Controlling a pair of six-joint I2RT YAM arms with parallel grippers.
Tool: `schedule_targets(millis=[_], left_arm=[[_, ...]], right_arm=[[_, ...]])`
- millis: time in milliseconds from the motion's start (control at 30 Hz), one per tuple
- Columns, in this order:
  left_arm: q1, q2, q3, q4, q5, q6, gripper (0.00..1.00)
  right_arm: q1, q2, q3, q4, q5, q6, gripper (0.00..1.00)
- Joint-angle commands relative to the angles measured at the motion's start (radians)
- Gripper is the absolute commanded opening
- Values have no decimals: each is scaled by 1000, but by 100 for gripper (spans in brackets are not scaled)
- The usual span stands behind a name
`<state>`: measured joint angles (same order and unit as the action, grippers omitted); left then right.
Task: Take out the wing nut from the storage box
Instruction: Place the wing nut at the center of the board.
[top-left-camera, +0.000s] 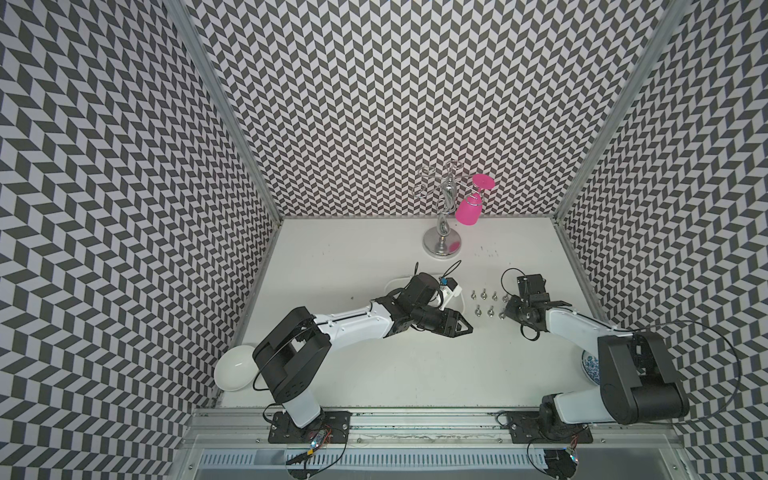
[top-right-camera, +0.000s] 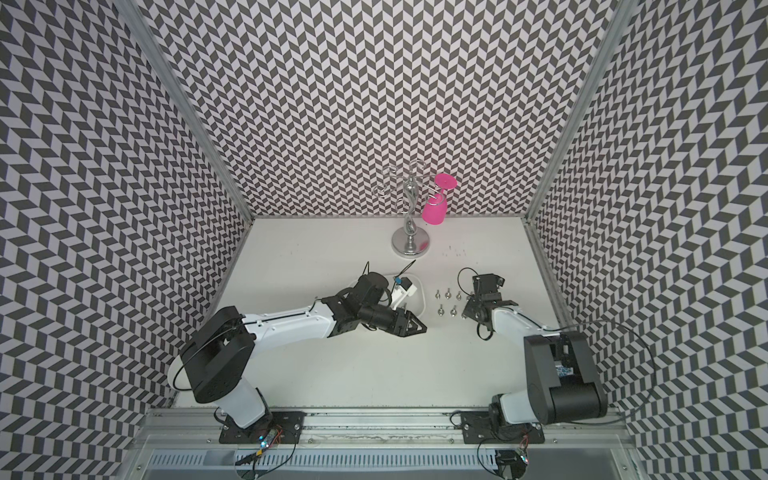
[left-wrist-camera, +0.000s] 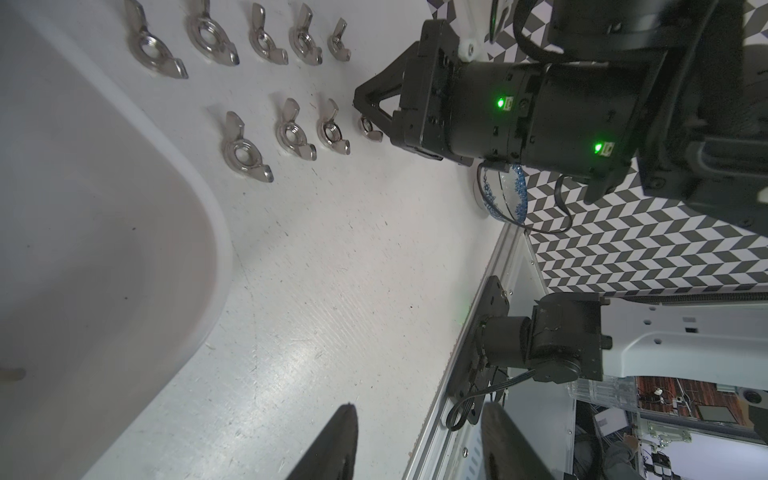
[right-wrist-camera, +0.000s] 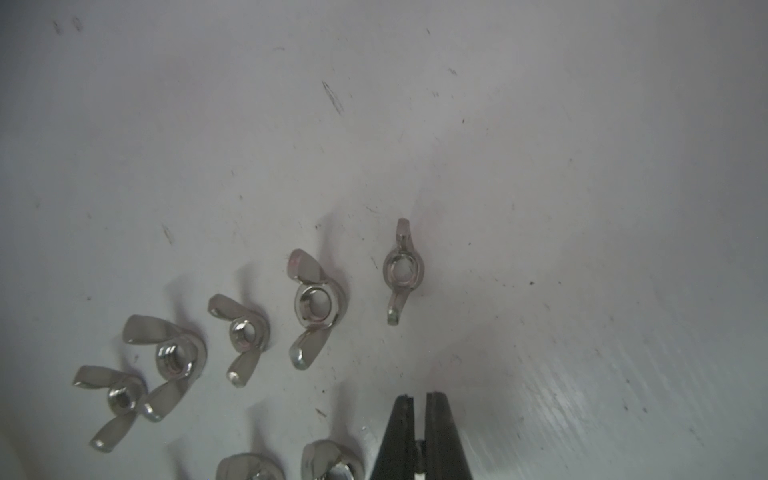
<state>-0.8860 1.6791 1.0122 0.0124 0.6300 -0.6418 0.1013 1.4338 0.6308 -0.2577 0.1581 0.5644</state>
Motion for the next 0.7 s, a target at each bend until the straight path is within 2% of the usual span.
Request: schedule_targets(millis=[0, 100, 433, 567, 667], left_arm=[[4, -28, 12, -21, -9, 29, 51], [9, -34, 7, -25, -9, 33, 52], [22, -45, -4, -35, -8, 40, 52], [28, -54, -13, -35, -10, 41, 52], [37, -65, -17, -39, -10, 45, 52]], right_arm=[[-7, 20, -6, 29, -14, -11, 2], [-7, 27, -8, 29, -19, -13, 7], [-6, 20, -2, 23, -21, -22, 13], [-6, -2, -2, 16, -16, -32, 20], [-5, -38, 1, 7, -8, -36, 21]])
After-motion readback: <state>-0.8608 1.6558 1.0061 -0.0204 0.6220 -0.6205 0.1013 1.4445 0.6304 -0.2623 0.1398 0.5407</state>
